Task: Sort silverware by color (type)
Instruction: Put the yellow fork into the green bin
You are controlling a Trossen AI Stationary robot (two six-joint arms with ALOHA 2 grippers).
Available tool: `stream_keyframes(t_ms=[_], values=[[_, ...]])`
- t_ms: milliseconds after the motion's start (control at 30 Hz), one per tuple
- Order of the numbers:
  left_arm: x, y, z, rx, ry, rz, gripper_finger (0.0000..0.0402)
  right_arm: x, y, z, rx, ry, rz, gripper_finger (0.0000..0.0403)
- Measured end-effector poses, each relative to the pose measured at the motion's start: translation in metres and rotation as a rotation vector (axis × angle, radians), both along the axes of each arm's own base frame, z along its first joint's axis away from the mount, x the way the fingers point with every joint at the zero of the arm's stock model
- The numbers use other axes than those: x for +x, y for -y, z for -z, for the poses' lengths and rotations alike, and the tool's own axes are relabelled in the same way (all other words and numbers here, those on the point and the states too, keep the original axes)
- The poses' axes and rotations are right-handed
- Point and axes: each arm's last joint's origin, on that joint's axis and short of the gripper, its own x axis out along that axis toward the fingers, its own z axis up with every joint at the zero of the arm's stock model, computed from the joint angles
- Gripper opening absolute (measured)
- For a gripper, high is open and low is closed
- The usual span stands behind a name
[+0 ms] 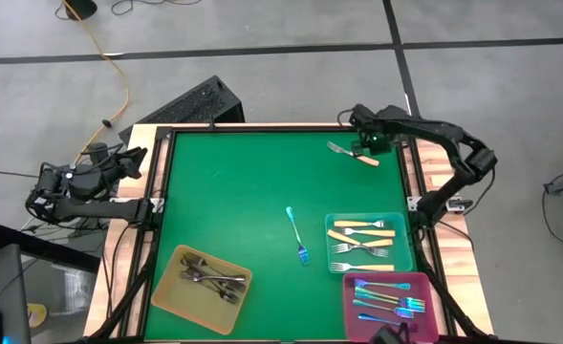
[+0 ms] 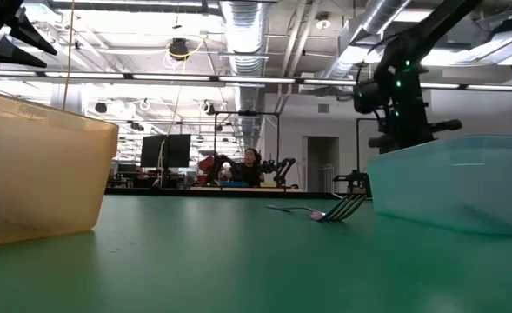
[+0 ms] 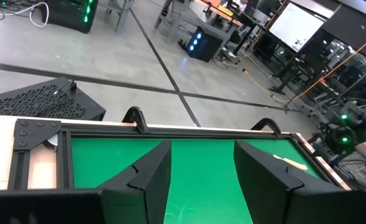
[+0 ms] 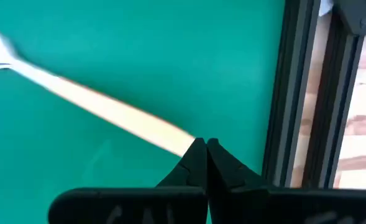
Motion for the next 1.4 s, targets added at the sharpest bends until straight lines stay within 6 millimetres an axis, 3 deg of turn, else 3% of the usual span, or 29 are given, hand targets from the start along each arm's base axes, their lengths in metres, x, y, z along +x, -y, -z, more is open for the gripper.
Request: stream_keyframes(t_ms=[367,533,700,833,900,1033,1133,1267,1400], values=[[0.000,0.000,0.000,-0.011,0.018,-0.007,0.0158,-0.007,0.015,0.049,0.164,-0.127,0.021,0.0013],[0.000,0.000,0.000,-0.012,0.019,-0.007,0.0158,0.008,0.017,0.065,0.289,-0.066,-0.172,0.0013],[0.000,0.000,0.000,-0.012,0.020,-0.009,0.0158,0.046,-0.003,0.050,0.313,-0.001,-0.504,0.0013],[0.000,0.000,0.000,-0.009,0.013,-0.014,0.0158,0.070,-0.027,0.010,0.278,0.176,-0.826,0.0019],[-0.001,0.000,0.001,-0.007,-0.001,-0.018,0.0158,0.077,-0.039,-0.010,0.205,0.224,-0.907,0.0025],[-0.001,0.000,0.002,-0.008,-0.002,-0.020,0.0158,0.081,-0.047,-0.036,-0.022,0.250,-0.740,0.0028],[-0.001,0.000,0.002,-0.009,0.001,-0.022,0.0158,0.079,-0.042,-0.043,-0.131,0.244,-0.631,0.0029],[-0.001,0.000,0.002,-0.018,0.011,-0.021,0.0158,0.078,-0.038,-0.032,-0.061,0.232,-0.590,0.0059],[-0.001,0.000,0.002,-0.029,0.012,-0.004,0.0158,0.075,-0.038,-0.007,0.045,0.155,-0.552,0.0125]])
